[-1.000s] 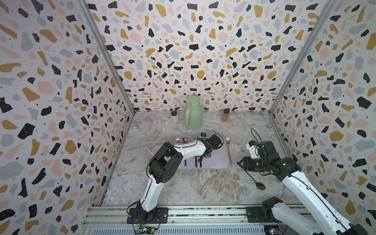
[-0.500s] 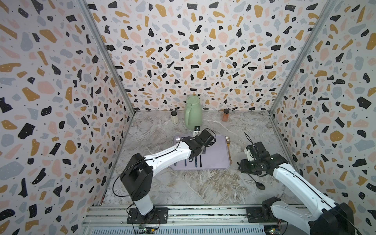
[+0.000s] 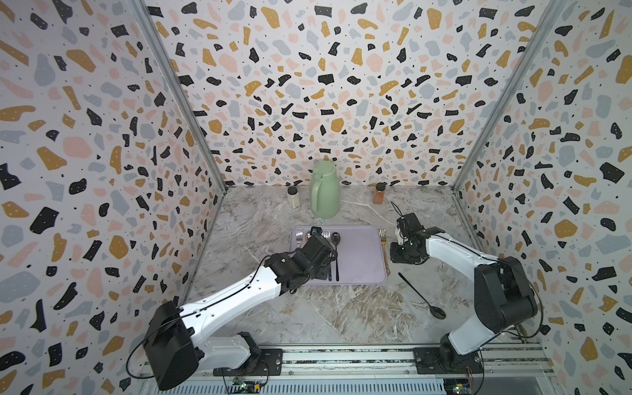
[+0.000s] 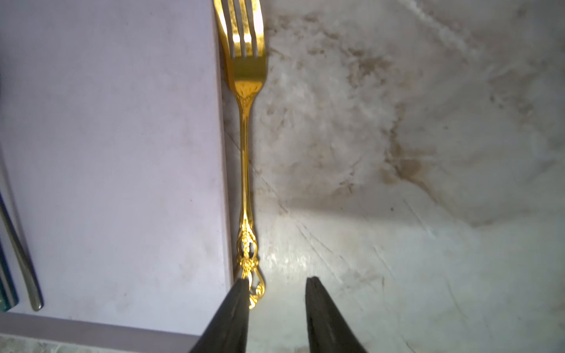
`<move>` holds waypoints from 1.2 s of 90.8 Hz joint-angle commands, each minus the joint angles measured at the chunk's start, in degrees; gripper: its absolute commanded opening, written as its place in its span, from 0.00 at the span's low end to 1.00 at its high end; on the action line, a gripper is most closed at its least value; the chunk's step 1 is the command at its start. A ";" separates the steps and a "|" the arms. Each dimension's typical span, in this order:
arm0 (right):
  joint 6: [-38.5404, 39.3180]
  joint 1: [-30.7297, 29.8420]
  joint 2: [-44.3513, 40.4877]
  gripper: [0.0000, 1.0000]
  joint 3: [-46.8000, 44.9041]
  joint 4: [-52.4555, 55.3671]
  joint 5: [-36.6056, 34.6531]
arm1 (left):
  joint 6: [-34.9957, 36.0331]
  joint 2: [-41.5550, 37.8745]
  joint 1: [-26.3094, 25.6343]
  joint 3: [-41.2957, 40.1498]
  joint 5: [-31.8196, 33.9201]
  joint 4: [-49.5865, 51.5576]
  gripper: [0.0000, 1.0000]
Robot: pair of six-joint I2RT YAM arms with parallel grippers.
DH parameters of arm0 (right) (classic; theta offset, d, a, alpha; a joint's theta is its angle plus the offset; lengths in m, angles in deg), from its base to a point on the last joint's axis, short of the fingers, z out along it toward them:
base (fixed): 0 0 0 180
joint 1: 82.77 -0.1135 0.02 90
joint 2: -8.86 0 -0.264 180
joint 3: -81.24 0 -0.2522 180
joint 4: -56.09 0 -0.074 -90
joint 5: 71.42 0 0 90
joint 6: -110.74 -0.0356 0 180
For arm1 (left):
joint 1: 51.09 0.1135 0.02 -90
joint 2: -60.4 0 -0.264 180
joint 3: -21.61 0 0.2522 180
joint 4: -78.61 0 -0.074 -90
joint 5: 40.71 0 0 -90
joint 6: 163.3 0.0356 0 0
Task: Set the spoon and fork side by side
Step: Pick up the fork at the center of the board.
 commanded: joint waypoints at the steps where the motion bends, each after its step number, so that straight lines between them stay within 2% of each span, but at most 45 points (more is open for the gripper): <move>1: 1.91 0.26 2.19 0.37 3.73 -0.71 -0.43 | 1.28 -3.35 0.18 -1.88 -0.94 -1.98 0.33; 25: 2.62 0.26 9.68 0.37 8.08 -1.11 -0.18 | 2.38 -8.97 0.17 -3.35 0.92 -1.57 0.34; 71: 3.67 0.17 13.41 0.37 8.81 -1.74 0.47 | 2.22 -7.64 0.20 -4.80 2.05 -1.76 0.34; 95: 4.16 0.08 12.75 0.36 8.98 1.45 -6.40 | 2.06 -7.30 0.20 -5.35 1.01 -2.62 0.34; 109: 4.17 0.57 11.06 0.35 7.57 1.98 -7.72 | 2.08 -7.37 0.17 -5.54 0.85 -2.71 0.34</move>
